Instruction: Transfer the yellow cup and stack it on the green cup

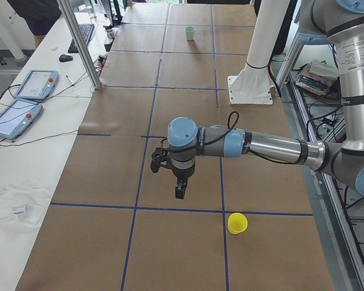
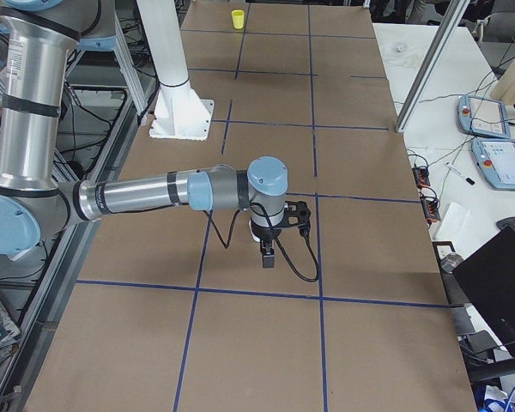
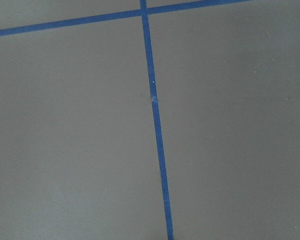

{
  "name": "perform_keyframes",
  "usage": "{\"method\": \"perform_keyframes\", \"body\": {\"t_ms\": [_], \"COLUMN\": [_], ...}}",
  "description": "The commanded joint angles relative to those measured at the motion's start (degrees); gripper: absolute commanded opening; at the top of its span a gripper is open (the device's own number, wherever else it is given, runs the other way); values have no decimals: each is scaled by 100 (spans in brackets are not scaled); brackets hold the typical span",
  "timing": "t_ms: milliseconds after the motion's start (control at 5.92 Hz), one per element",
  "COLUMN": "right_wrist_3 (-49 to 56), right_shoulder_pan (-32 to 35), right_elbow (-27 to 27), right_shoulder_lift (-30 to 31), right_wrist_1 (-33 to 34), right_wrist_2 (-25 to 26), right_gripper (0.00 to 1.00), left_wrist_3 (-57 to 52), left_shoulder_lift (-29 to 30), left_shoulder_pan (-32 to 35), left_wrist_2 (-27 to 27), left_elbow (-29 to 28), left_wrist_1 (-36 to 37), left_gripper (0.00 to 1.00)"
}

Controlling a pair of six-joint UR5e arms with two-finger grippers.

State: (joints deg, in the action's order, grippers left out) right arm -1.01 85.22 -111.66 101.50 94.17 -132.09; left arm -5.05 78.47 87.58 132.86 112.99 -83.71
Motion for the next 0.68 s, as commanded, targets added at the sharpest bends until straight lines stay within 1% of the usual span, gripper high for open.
{"method": "perform_keyframes", "body": {"t_ms": [0, 169, 338, 507], "right_wrist_3": [-4, -4, -4, -4], "right_shoulder_pan": [-5, 4, 4, 4], "right_elbow": [3, -5, -40, -41], "right_shoulder_lift": [-16, -16, -8, -7], "right_wrist_1": [-4, -4, -4, -4], "right_wrist_2": [-9, -9, -18, -18], "right_gripper": [100, 100, 100, 100], "left_wrist_3": [21, 952, 2076, 3357], "left_shoulder_lift": [494, 511, 494, 416], "left_shoulder_pan": [48, 22, -483, -966], "left_wrist_2": [160, 31, -675, -882], "left_elbow": [90, 370, 642, 862], "left_wrist_1": [-101, -163, -677, -725], "left_gripper": [100, 100, 100, 100]}}
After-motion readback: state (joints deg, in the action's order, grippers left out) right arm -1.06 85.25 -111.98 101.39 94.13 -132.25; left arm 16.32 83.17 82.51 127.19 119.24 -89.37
